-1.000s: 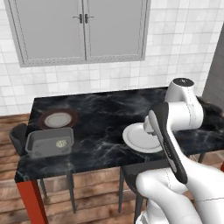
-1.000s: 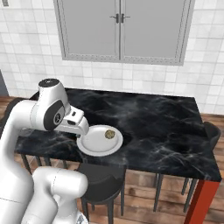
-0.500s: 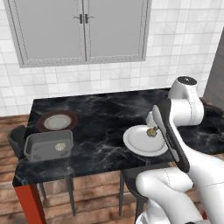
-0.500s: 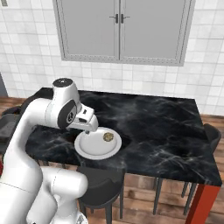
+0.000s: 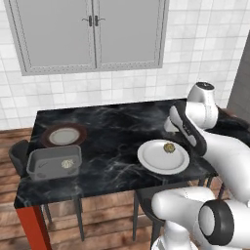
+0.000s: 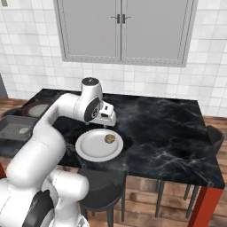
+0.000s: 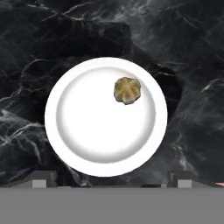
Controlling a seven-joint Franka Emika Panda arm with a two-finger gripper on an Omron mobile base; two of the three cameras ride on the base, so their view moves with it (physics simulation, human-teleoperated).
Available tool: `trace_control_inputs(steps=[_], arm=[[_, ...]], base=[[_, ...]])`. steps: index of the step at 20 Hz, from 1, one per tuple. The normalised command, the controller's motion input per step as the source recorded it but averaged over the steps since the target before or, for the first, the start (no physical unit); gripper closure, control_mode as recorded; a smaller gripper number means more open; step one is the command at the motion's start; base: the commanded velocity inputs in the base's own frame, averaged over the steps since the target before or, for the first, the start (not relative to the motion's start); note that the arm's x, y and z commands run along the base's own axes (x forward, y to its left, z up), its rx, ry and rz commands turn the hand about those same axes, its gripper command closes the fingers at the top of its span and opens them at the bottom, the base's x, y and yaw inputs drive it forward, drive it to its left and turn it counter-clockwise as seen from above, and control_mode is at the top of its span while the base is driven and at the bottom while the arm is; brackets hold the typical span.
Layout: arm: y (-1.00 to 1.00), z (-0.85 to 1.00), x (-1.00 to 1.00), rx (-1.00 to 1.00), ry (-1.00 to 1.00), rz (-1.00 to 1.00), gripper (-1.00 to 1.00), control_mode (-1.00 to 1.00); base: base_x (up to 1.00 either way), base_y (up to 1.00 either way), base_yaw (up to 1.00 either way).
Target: Place two dumplings into each of the tupperware containers and then place the containers in the fridge.
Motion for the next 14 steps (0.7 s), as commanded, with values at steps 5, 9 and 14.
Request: trace_control_inputs(steps=[5, 9, 14], arm=[[-0.21, -0.30, 0.72, 0.00, 0.06, 0.02, -1.00, -1.00], [-0.04, -0.42, 0.51, 0.00, 0.00, 0.01, -1.00, -1.00], [-0.01, -0.60, 0.43, 0.00, 0.01, 0.04, -1.00, -1.00]], base=[[0.00, 0.00, 0.00], [0.00, 0.00, 0.00], [0.00, 0.00, 0.00]])
